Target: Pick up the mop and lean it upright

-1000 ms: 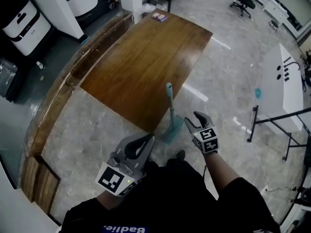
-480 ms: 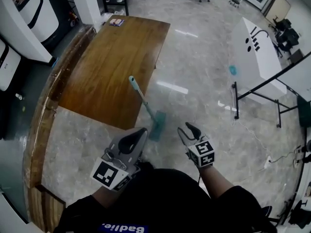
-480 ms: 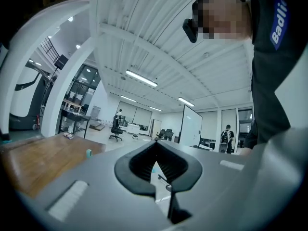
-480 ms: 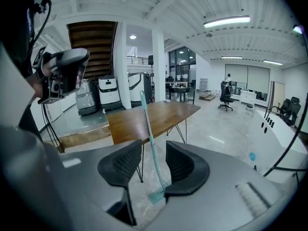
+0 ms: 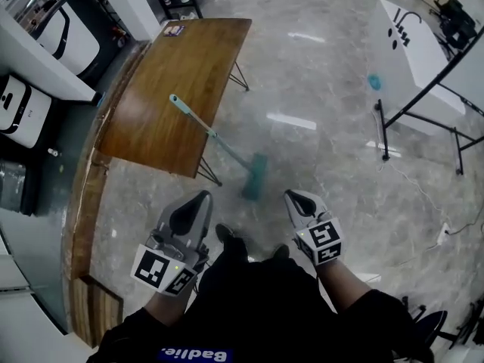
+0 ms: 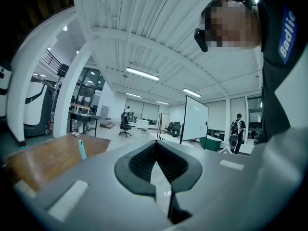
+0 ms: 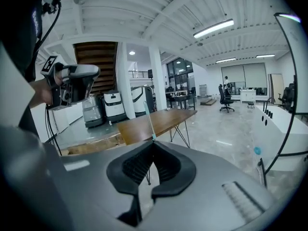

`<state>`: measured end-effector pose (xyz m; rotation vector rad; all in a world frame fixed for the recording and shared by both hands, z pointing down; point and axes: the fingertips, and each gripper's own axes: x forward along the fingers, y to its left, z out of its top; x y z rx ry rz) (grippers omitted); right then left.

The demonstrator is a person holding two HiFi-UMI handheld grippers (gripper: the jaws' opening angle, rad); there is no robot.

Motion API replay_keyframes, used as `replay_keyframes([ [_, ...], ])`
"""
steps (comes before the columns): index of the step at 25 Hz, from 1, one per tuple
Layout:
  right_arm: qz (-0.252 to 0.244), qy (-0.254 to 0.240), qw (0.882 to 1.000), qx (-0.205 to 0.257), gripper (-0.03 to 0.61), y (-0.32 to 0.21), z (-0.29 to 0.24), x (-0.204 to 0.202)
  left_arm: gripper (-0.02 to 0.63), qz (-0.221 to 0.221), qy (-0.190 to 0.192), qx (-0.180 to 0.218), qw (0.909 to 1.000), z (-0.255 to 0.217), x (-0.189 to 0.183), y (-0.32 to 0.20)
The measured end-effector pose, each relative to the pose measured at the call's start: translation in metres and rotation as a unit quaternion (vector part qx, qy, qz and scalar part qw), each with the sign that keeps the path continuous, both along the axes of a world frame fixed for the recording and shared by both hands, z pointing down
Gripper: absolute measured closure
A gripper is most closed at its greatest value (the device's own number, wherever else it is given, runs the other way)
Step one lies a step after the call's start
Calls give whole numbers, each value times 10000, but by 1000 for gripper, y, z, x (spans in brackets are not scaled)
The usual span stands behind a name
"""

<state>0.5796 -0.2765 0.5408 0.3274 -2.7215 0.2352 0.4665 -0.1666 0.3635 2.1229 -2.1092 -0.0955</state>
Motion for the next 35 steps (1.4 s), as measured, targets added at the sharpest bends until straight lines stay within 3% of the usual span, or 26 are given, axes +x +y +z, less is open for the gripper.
replay_keyframes([
  [5,-17,-190,9997,-164,575,26,-18,33,594,132,-40,-183,9997,-2,41,16],
  [14,454,-390,9982,31,575,88,-62,52,594,706,-176,269,9970,-25,60,58],
  [23,981,-491,9939,136,575,180,-92,26,594,1659,-170,136,9859,-2,51,131],
  [27,1181,-694,9902,255,575,205,-110,19,594,1880,-64,80,9821,5,44,145],
  [35,948,-946,9901,417,575,217,-152,7,594,2013,-90,239,9792,-9,51,153],
])
